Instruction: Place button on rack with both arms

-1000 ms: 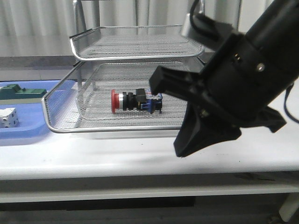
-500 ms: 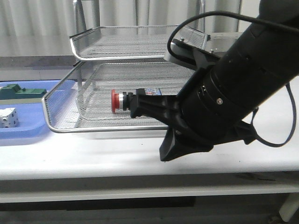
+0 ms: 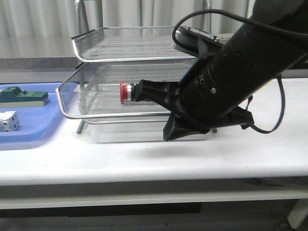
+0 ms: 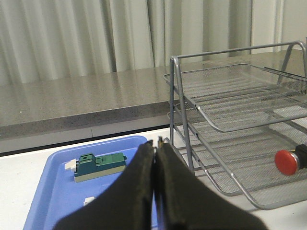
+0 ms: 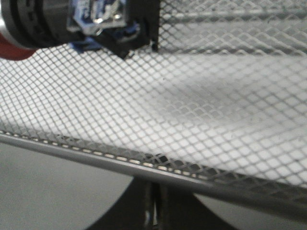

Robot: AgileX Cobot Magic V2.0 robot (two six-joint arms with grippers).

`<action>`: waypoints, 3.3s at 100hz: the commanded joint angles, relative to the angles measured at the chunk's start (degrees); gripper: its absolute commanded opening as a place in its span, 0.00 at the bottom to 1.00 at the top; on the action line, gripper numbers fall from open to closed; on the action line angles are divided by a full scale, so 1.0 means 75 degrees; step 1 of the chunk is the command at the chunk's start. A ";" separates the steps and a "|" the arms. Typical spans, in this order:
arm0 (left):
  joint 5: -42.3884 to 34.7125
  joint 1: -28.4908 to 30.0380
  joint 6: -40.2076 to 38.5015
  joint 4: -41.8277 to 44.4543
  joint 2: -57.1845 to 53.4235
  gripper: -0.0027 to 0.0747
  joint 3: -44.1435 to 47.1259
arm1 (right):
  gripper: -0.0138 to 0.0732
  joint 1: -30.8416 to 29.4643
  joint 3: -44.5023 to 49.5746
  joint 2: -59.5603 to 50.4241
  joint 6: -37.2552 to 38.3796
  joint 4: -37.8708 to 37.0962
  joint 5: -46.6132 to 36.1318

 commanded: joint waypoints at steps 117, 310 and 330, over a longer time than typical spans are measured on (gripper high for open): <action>-0.0604 0.0000 -0.0083 -0.0087 0.0048 0.01 -0.0203 | 0.08 -0.0973 -0.2332 0.0041 -0.0141 -0.1107 0.1419; -0.0604 0.0000 -0.0083 -0.0087 0.0048 0.01 -0.0203 | 0.09 -0.4011 0.1638 -1.0819 0.0478 -0.4270 0.5154; -0.0604 0.0000 -0.0083 -0.0087 0.0048 0.01 -0.0203 | 0.09 -0.4011 0.1638 -1.0819 0.0478 -0.4270 0.5154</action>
